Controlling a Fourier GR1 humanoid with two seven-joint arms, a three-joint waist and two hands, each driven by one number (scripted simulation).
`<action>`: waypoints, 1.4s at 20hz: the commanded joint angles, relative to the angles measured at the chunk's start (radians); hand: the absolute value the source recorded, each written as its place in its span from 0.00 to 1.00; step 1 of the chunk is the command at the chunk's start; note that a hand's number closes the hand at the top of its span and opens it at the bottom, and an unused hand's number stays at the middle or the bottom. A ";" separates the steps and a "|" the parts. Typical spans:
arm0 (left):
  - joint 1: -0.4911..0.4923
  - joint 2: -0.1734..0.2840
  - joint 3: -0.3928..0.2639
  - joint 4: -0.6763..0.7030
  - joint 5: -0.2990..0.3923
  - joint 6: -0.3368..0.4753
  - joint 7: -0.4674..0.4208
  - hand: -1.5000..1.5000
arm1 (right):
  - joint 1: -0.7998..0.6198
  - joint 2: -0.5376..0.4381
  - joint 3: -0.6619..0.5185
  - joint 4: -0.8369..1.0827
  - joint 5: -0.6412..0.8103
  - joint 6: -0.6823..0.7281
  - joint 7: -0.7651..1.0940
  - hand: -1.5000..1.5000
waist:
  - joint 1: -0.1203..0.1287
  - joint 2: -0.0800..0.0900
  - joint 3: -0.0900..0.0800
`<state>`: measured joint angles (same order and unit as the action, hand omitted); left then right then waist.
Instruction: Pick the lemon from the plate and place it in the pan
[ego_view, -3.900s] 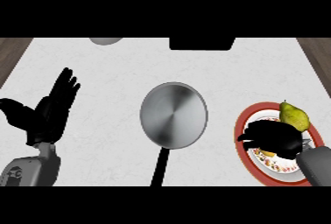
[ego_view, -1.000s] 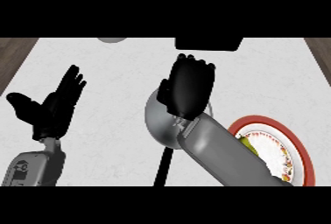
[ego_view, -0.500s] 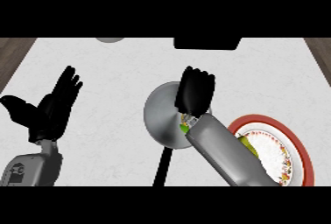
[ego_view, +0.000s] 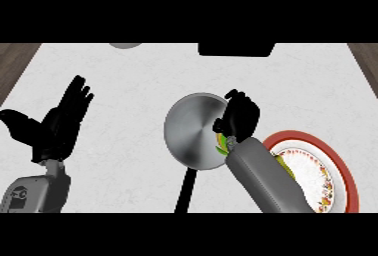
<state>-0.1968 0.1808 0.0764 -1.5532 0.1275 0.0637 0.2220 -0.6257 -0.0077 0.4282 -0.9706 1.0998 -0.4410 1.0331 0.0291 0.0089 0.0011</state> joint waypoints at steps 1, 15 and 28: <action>-0.013 -0.031 -0.021 -0.029 -0.016 0.038 0.037 0.50 | -0.018 0.007 0.048 0.044 -0.104 -0.165 0.102 0.00 | 0.005 -0.004 0.000; 0.019 0.027 0.045 -0.036 0.009 0.009 0.036 0.50 | 0.419 -0.011 0.037 -0.524 -0.169 -0.548 -0.179 0.00 | -0.065 -0.019 0.000; 0.083 0.016 0.039 -0.030 0.003 -0.027 -0.030 0.50 | 1.050 -0.311 0.361 -1.067 -0.353 -0.750 -0.545 0.00 | -0.044 -0.012 -0.001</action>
<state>-0.1202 0.1859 0.0988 -1.6282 0.1218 0.0683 0.2391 0.2628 -0.2455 0.7039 -1.9541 0.7708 -1.0649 0.5702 -0.0178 -0.0056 0.0010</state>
